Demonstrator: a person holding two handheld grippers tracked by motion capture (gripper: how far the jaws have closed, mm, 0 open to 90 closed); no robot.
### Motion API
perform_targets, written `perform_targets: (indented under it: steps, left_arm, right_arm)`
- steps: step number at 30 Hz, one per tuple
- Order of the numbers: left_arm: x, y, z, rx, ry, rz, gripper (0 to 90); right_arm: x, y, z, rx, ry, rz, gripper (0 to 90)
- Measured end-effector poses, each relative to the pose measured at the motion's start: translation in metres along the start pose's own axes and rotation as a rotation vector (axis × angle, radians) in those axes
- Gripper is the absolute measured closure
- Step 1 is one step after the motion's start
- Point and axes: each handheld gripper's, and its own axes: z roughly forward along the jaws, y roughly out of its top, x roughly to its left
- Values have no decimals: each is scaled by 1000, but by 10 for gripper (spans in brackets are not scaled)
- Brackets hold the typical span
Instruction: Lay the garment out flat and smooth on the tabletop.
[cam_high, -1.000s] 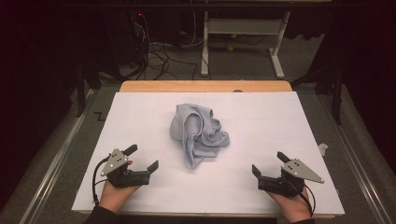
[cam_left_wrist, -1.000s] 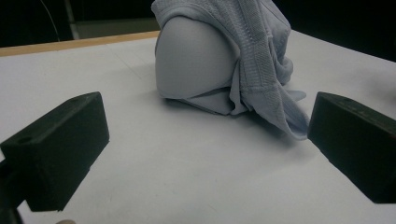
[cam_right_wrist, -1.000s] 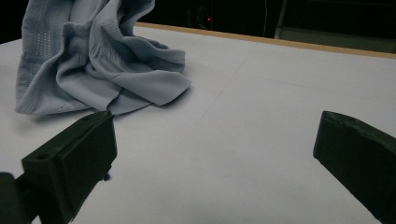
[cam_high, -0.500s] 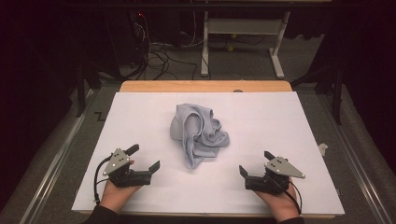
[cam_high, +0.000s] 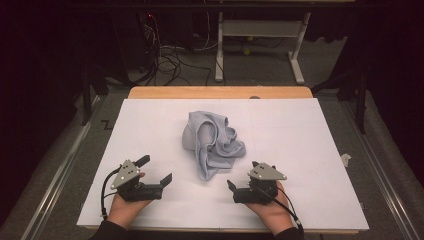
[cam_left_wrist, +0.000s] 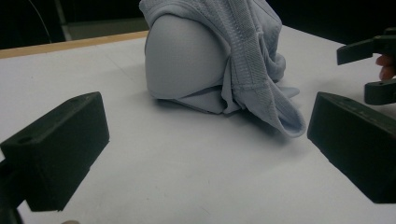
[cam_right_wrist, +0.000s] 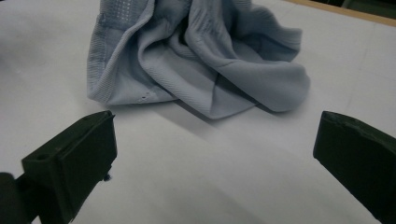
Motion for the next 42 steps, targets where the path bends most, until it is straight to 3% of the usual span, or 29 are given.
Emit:
perform_targets:
  steps: [7,12,19,23,26,27,28,29,32,42]
  left_arm:
    - [0,0,-2,-11,-1,-2,0]
    - [0,0,-2,-13,-7,-4,0]
    - [-1,-1,-4,-17,-8,4,0]
    - [0,-1,-3,-15,-9,2,0]
    - [-1,-1,-3,-16,-10,4,0]
    - [-1,-1,-3,-16,-10,5,0]
    - [-1,-1,-3,-15,-9,7,0]
    - [-1,-1,-3,-15,-9,8,0]
    - [-2,-1,-4,-15,-8,10,0]
    - [-4,0,-2,1,-26,19,0]
  right_arm:
    - [4,15,24,19,41,1,155]
    - [6,21,49,79,44,7,211]
    - [5,26,65,113,35,2,294]
    - [7,25,72,170,53,-10,390]
    - [9,25,73,185,57,-29,468]
    - [10,25,73,194,56,-33,526]
    - [11,24,71,195,38,-56,717]
    - [11,24,71,195,38,-56,717]
    - [13,24,67,176,34,-74,848]
    - [24,19,40,137,92,-144,863]
